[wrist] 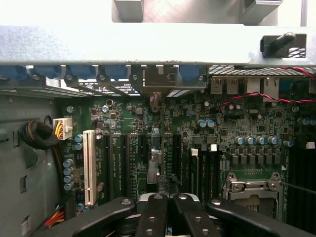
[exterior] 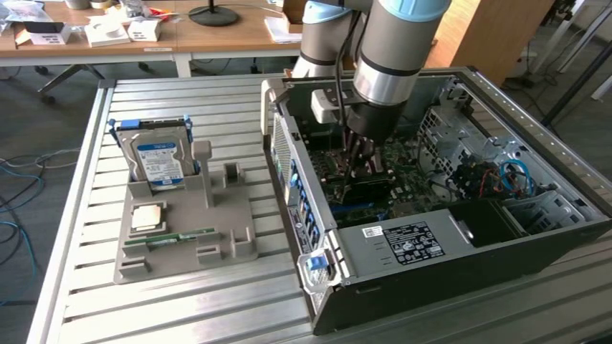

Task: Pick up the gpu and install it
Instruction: 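Press down on the gpu until it lock into place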

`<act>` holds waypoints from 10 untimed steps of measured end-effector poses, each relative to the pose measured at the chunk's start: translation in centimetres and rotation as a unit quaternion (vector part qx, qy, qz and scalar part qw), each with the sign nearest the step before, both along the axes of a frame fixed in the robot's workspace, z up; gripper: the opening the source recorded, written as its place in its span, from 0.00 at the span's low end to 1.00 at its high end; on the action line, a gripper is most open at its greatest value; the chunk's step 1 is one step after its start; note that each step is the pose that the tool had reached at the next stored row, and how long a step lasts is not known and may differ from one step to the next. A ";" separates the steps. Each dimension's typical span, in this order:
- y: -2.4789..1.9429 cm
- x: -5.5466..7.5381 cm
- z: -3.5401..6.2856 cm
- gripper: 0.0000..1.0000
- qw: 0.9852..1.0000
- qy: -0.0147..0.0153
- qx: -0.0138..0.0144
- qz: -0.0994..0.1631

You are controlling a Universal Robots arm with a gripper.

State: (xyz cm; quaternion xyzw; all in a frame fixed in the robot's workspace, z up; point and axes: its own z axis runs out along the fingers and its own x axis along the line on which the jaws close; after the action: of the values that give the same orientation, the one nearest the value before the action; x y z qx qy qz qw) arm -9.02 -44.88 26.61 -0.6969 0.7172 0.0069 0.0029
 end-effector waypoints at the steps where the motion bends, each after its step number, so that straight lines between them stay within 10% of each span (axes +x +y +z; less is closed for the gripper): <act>1: 0.00 0.0 0.00 0.11 1.000 0.000 0.000 0.000; 10: 0.00 0.0 -0.12 0.11 1.000 0.000 0.000 0.000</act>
State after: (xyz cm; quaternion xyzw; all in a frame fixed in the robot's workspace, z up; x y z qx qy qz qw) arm -9.03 -44.88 26.49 -0.6969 0.7172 0.0069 0.0028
